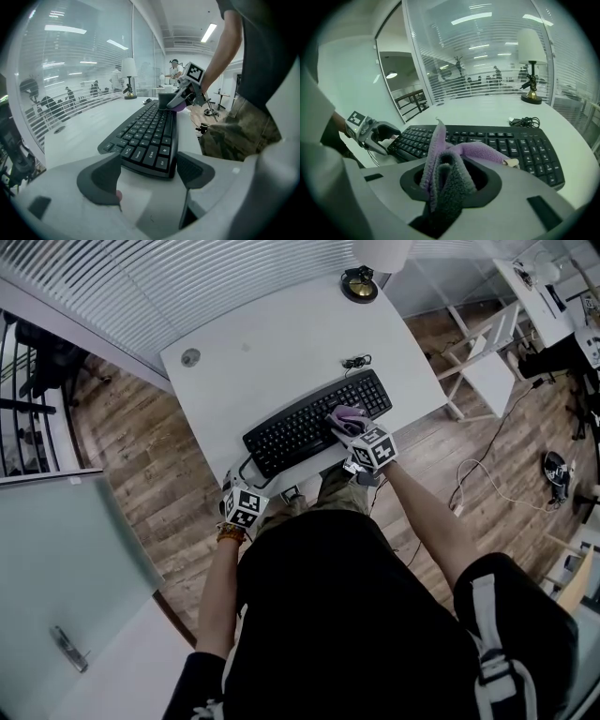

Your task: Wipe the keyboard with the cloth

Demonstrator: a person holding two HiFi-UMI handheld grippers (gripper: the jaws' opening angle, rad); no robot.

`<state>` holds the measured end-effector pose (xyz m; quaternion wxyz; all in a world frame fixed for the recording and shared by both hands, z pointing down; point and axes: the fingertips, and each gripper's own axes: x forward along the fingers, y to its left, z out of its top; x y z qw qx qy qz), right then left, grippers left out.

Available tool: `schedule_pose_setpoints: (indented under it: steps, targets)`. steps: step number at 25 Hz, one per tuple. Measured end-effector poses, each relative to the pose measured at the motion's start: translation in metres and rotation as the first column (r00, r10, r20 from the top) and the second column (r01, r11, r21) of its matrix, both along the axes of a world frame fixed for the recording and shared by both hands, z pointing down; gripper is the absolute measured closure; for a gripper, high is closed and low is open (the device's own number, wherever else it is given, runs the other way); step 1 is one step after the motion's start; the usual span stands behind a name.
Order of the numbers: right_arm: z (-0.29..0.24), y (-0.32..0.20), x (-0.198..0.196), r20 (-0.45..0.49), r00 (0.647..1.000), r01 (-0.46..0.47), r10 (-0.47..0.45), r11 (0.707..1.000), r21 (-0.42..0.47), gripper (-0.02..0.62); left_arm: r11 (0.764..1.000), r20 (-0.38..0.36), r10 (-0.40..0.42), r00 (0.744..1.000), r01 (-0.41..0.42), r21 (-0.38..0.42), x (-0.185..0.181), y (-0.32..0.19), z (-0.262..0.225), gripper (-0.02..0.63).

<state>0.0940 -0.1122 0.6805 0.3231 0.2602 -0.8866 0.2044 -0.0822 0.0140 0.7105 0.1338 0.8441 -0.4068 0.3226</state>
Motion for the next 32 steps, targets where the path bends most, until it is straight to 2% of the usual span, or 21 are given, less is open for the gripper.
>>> schedule_pose_setpoints:
  steps: [8, 15, 32]
  targets:
    - [-0.001, 0.026, -0.041, 0.035, 0.997, 0.065, -0.064, 0.997, -0.041, 0.480, 1.000, -0.004, 0.001, 1.000, -0.001, 0.000, 0.001, -0.002, -0.001, 0.235]
    - [0.002, 0.047, -0.073, 0.020, 0.991, 0.135, -0.134, 0.989, -0.059, 0.480, 1.000, -0.006, 0.000, 1.000, 0.000, 0.006, -0.001, -0.001, 0.000, 0.235]
    - [-0.001, 0.088, -0.139, 0.044, 0.975, 0.222, -0.219, 0.971, -0.093, 0.480, 1.000, 0.009, 0.003, 1.000, -0.003, 0.007, 0.000, -0.002, -0.001, 0.235]
